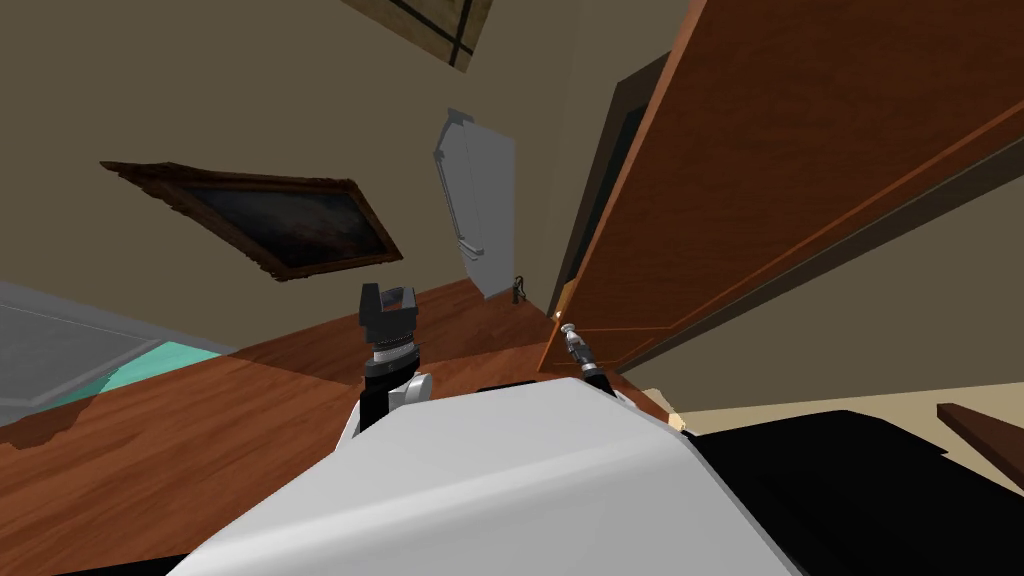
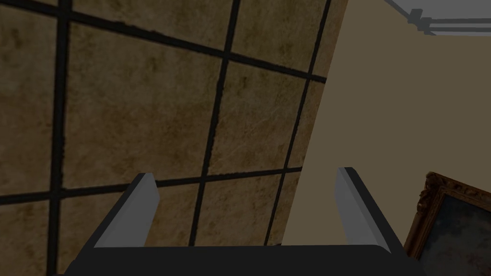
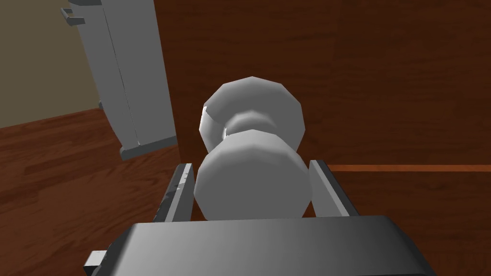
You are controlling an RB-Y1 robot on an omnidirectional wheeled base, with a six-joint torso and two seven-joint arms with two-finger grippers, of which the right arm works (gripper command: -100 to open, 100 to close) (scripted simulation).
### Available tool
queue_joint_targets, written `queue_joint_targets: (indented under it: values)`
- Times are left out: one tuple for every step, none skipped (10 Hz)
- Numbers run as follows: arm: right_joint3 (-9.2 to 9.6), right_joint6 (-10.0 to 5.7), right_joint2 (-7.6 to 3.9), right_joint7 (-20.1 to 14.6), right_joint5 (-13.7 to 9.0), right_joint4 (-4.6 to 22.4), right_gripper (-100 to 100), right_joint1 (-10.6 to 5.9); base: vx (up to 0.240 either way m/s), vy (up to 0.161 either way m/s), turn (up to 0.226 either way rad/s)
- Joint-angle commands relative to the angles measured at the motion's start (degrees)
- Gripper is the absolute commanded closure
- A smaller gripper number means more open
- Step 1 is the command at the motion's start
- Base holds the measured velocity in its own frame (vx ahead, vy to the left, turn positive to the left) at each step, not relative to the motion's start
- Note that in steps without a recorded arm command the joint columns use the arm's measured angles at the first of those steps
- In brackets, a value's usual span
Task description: Pull the door open
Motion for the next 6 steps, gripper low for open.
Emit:
queue_joint_targets:
  values:
    - [0.56, -0.85, -0.87, -1.0, 0.2, -0.2, 100, 0.60, -0.186, -0.014, 0.100]
    - [0.36, -0.46, -0.65, -0.6, 0.1, -0.2, 100, 0.47, -0.081, -0.008, 0.015]
    - [1.01, -2.15, -1.16, -1.4, 0.5, 0.3, 100, 1.55, -0.051, -0.013, 0.064]
    - [1.33, -3.20, -1.46, -1.7, 0.7, 0.6, 100, 2.11, -0.071, -0.026, 0.069]
    - [1.70, -4.43, -1.82, -2.2, 0.9, 0.9, 100, 2.77, -0.069, -0.037, 0.043]
    - [2.11, -5.78, -2.21, -2.7, 1.2, 1.2, 100, 3.50, -0.070, -0.041, 0.061]
